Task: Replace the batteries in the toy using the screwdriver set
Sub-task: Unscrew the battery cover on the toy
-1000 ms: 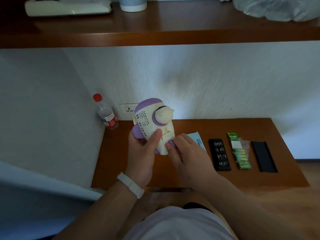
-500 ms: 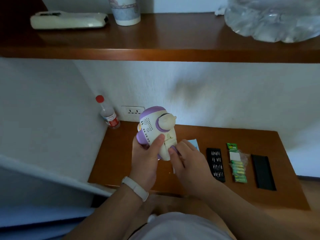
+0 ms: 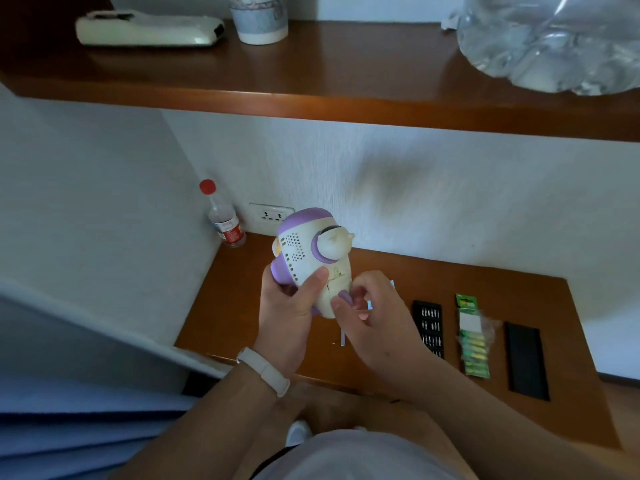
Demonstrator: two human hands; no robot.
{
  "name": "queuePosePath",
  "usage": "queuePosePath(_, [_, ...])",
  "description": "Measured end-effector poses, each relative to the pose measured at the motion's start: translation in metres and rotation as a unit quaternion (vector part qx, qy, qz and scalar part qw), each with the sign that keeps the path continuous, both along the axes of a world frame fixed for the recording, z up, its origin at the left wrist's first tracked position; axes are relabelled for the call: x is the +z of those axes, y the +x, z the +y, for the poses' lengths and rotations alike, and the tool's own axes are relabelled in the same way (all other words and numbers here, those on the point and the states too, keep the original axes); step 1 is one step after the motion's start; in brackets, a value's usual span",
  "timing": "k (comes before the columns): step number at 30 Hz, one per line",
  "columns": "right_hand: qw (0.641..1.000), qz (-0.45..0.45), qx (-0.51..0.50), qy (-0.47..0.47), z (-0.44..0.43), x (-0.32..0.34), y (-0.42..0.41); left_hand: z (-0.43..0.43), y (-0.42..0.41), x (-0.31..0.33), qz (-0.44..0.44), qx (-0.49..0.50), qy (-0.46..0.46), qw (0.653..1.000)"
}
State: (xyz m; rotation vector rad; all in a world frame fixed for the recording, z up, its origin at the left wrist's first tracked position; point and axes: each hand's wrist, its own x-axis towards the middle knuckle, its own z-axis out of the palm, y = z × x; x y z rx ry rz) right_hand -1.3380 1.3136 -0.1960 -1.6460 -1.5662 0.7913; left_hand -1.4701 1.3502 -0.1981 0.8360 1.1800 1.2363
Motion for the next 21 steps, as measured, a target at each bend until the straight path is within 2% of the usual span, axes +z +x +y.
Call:
queuePosePath(4, [0.999, -0.038, -0.024, 0.028, 0.008, 0.010, 0.001, -0.001, 0.006, 0.005, 0.034, -0.003, 0.018, 0.999])
queuePosePath(11, [0.998, -0.056, -0.026, -0.005, 0.014, 0.013, 0.008, 0.000, 0.007, 0.009, 0.072, 0.005, 0.043, 0.996])
queuePosePath(14, [0.992, -0.126, 0.020, -0.024, 0.018, 0.021, 0.014, 0.001, 0.005, 0.009, 0.087, 0.001, 0.051, 0.995])
queuePosePath(17, [0.980, -0.191, 0.058, -0.024, 0.022, 0.030, 0.018, 0.003, 0.003, 0.009, 0.077, -0.017, 0.044, 0.996])
queuePosePath(21, [0.973, -0.219, 0.077, 0.001, 0.025, 0.034, 0.017, 0.006, 0.003, 0.007, 0.038, -0.032, 0.028, 0.998])
